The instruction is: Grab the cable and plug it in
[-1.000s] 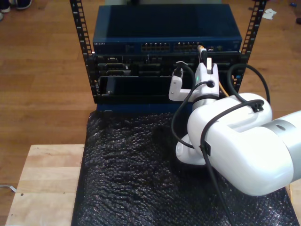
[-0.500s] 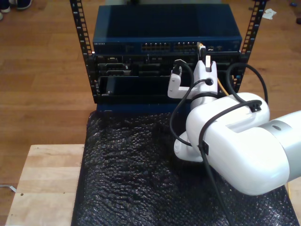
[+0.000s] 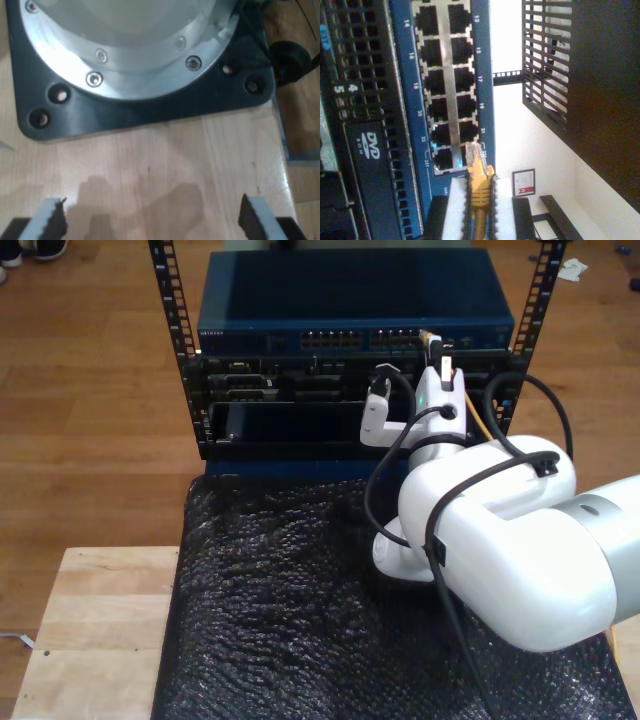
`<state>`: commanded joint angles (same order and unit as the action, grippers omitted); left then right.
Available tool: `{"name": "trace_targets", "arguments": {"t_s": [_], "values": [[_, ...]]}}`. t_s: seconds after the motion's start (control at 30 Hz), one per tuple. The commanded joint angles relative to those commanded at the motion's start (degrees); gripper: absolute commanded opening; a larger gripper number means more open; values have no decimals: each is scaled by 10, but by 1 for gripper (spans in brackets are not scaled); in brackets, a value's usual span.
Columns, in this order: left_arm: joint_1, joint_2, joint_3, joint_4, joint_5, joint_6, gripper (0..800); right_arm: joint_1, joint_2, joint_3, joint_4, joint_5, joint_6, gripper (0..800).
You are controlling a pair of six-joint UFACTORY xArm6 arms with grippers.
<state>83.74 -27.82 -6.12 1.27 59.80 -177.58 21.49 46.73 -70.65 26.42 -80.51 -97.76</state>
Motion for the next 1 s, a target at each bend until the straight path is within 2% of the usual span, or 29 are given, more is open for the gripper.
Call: {"name": "trace_targets", "arguments": {"t_s": [1.0], "values": [[0, 0, 0, 0, 0, 0, 800, -2, 4, -8, 4, 1, -1, 0]]}}
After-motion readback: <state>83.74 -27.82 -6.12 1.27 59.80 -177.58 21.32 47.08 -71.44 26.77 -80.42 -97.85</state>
